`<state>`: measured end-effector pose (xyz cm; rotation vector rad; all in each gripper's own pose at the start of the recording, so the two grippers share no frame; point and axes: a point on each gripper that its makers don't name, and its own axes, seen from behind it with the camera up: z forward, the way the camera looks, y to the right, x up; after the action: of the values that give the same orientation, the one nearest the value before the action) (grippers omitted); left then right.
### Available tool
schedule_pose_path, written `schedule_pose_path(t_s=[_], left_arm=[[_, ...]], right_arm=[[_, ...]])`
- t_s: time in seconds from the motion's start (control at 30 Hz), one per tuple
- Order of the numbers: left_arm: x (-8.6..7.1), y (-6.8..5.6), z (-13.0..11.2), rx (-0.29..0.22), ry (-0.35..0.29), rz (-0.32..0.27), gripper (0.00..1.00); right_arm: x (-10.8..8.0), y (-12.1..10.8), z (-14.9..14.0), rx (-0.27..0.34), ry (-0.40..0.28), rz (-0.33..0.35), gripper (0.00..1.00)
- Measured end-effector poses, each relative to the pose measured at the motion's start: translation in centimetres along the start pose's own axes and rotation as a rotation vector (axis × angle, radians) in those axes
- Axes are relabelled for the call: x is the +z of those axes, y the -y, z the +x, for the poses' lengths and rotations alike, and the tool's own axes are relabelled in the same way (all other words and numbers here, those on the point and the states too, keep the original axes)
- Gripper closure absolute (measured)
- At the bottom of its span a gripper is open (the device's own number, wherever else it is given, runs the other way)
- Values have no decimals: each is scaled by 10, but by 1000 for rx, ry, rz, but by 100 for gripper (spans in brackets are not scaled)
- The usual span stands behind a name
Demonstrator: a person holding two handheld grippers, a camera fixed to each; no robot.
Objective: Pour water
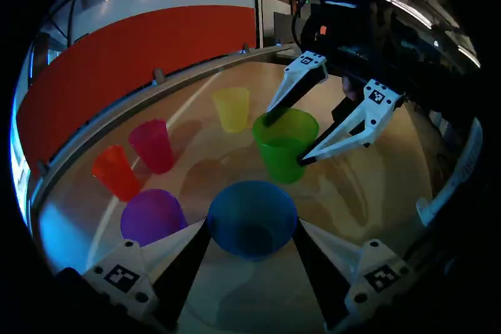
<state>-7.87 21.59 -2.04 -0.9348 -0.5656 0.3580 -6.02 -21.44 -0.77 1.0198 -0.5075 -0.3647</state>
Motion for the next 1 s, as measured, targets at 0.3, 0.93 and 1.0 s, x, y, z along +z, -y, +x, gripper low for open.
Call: schedule_pose_path(t_s=[0.3,0.93,1.0], left_arm=[[1,-3,-7,4,19,-11,11],[0,-8,-26,-16,73,-32,11],[0,-8,-28,-16,76,-32,11]], right_arm=[[6,1,-9,-2,20,2,7],[9,-1,-22,22,33,-1,7],[8,-1,-23,24,33,-3,7]])
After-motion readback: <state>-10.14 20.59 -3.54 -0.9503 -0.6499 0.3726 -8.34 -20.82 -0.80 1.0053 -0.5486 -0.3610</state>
